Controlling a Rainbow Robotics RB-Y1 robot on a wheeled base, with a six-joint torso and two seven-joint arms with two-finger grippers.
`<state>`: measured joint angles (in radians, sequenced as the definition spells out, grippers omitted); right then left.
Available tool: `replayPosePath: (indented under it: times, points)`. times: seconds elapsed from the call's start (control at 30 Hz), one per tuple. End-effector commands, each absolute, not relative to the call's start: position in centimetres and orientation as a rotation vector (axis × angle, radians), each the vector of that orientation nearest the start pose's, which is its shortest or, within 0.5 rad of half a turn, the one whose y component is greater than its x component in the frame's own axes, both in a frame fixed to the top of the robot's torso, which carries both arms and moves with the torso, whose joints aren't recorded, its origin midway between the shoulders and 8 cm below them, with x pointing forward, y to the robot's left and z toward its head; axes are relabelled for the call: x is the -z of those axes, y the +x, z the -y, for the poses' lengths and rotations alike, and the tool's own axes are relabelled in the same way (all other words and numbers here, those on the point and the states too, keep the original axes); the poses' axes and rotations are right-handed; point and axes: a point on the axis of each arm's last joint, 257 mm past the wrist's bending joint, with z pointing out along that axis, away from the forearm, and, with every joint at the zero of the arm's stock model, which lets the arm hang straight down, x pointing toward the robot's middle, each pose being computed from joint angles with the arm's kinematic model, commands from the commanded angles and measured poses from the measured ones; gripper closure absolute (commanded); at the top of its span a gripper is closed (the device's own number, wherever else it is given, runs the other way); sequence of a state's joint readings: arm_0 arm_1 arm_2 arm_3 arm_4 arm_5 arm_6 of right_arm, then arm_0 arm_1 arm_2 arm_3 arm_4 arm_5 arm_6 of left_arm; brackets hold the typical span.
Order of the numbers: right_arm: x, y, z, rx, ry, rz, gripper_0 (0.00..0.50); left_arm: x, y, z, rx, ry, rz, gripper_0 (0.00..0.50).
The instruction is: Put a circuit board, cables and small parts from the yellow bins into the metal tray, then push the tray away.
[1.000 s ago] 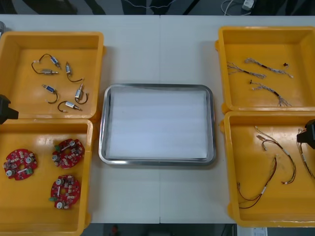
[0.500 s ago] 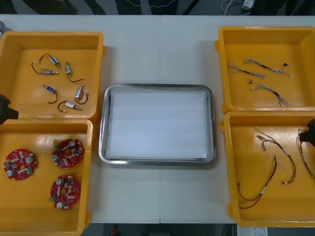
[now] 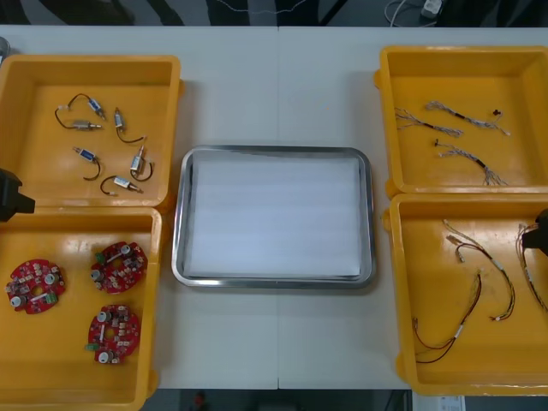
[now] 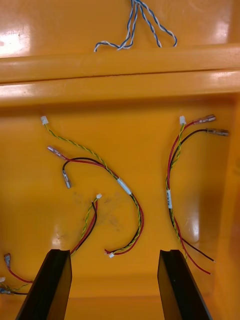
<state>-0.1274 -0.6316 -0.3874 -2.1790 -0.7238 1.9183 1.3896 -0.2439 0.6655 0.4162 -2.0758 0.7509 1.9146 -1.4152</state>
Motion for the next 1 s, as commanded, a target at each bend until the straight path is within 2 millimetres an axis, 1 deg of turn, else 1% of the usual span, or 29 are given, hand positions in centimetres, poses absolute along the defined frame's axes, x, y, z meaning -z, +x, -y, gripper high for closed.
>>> replayPosePath:
  times: [0.03, 0.17, 0.23, 0.37, 0.5, 0.67, 0.73, 1.0]
  points:
    - [18.5, 35.5, 40.7, 0.056, 0.115, -2.675, 0.0, 16.7, 39.0, -39.5, 0.01, -0.078, -2.648, 0.0]
    - [19.5, 34.6, 40.9, 0.059, 0.103, -2.704, 0.0, 17.5, 38.0, -39.7, -0.001, -0.073, -2.671, 0.0]
    - [20.2, 33.9, 41.0, 0.061, 0.097, -2.725, 0.0, 18.1, 37.2, -39.8, -0.018, -0.062, -2.689, 0.0]
    - [20.9, 33.1, 41.2, 0.063, 0.087, -2.748, 0.0, 19.1, 35.9, -39.9, -0.03, -0.053, -2.716, 0.0]
    - [21.4, 33.4, 41.4, 0.055, 0.073, -2.735, 0.0, 20.3, 34.6, -40.0, -0.031, -0.052, -2.75, 0.0]
    - [22.3, 34.2, 41.9, 0.022, 0.073, -2.718, 0.0, 21.9, 33.0, -39.8, -0.026, -0.045, -2.798, 0.0]
    - [22.8, 34.6, 42.4, 0.028, 0.027, -2.713, 0.0, 22.4, 33.1, -39.6, -0.018, -0.039, -2.788, 0.0]
    - [24.5, 35.3, 44.1, 0.04, -0.029, -2.69, 0.0, 23.6, 33.8, -38.8, 0.002, -0.023, -2.75, 0.0]
